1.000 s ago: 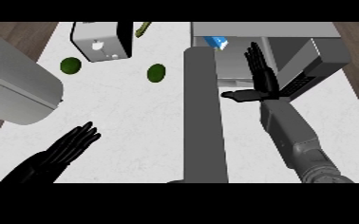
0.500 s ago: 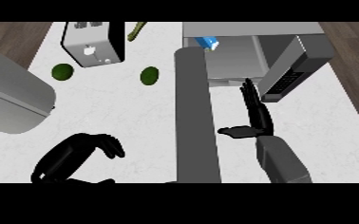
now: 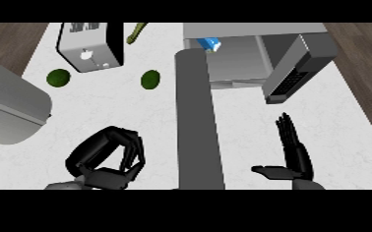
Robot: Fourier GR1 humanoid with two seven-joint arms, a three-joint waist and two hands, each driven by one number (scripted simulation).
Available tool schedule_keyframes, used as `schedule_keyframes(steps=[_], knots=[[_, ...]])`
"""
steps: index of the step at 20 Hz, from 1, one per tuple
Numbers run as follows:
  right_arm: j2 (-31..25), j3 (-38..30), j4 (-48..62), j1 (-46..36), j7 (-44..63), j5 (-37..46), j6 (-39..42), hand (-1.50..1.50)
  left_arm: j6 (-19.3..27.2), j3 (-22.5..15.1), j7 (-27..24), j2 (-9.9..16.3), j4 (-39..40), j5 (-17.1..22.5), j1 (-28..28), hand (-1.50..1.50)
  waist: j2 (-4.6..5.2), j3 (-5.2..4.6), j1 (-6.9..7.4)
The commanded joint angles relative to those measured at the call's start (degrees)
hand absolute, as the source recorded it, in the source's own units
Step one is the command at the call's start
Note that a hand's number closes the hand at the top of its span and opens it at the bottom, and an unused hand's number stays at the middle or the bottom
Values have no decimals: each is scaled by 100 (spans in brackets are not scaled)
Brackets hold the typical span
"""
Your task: Pick up the milk, place it into the microwave and close the microwave
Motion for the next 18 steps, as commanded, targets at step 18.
schedule_keyframes(steps=[18], knots=[[-748, 660, -5084, 3628, 686, -1621, 2029, -150, 2827, -3684, -938, -9, 2230, -262, -983, 150, 85, 10, 16]])
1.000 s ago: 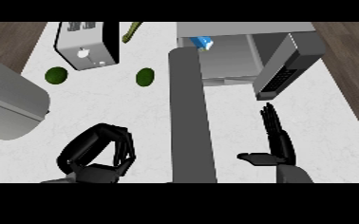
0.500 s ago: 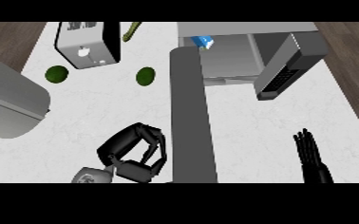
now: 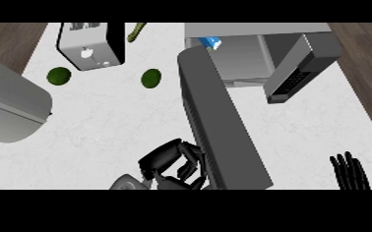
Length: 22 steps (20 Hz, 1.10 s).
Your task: Pick up the milk, place it into the microwave and close the microwave
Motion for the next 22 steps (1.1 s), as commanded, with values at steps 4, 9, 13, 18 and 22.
schedule_keyframes(steps=[4, 9, 13, 18, 22], knots=[[-172, 352, -1681, 629, 479, -740, 848, -150, 1445, -1666, 262, -25, 630, 770, -519, 150, 32, -3, -81], [-321, 639, -2473, 738, 1042, -1090, 909, -150, 2557, -2638, 662, -23, 531, 1417, -870, 150, 49, -5, -198], [-489, 697, -3225, 791, 1522, -1287, 776, -150, 3420, -2957, 519, -19, 578, 1762, -1214, 150, 68, -15, -300], [-506, 994, -3641, 811, 1870, -1359, 783, -150, 4069, -3111, 745, -16, 673, 2286, -1885, 150, 118, -14, -456], [-672, 934, -3910, 998, 1961, -1589, 950, -150, 4630, -3005, 610, -17, 748, 2739, -2105, 150, 143, -17, -630]])
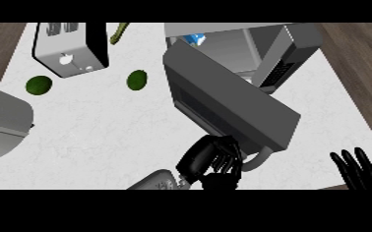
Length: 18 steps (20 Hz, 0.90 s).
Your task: Pick up the milk, place it into the microwave and close the microwave
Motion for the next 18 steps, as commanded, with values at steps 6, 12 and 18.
schedule_keyframes(steps=[6, 12, 18], knots=[[-150, 56, -705, 19, 591, -368, -118, -150, 909, 9, -276, -175, 217, 961, -903, 150, 70, -13, -255], [-232, 80, -858, -73, 931, -643, -196, -150, 1165, 284, -335, -177, 672, 1478, -1644, 150, 142, 0, -360], [-336, 43, -1108, -22, 1153, -813, -247, -150, 1166, 630, -396, -178, 1147, 2070, -2245, 150, 178, 5, -515]])
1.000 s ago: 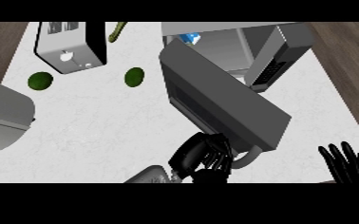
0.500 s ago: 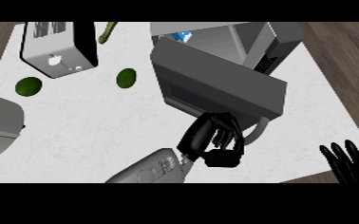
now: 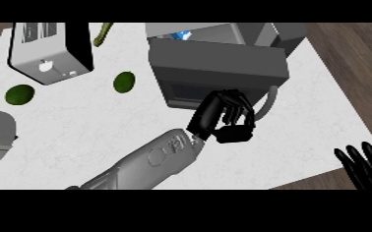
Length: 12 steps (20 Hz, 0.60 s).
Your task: Pick up the milk, place it into the microwave and close the microwave
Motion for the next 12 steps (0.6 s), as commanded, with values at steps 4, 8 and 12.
schedule_keyframes(steps=[4, 8, 12], knots=[[-86, -3, -282, 1, 269, -202, -88, -150, 15, 382, -199, -1, 489, 721, -617, 150, 64, 1, -208], [-215, -252, -315, -24, 300, -383, -86, -150, -46, 580, -286, -1, 829, 1035, -929, 150, 58, 13, -230], [-180, -108, -469, -163, 458, -430, -201, -150, -283, 610, -587, -1, 1078, 1308, -944, 150, 148, 0, -242]])
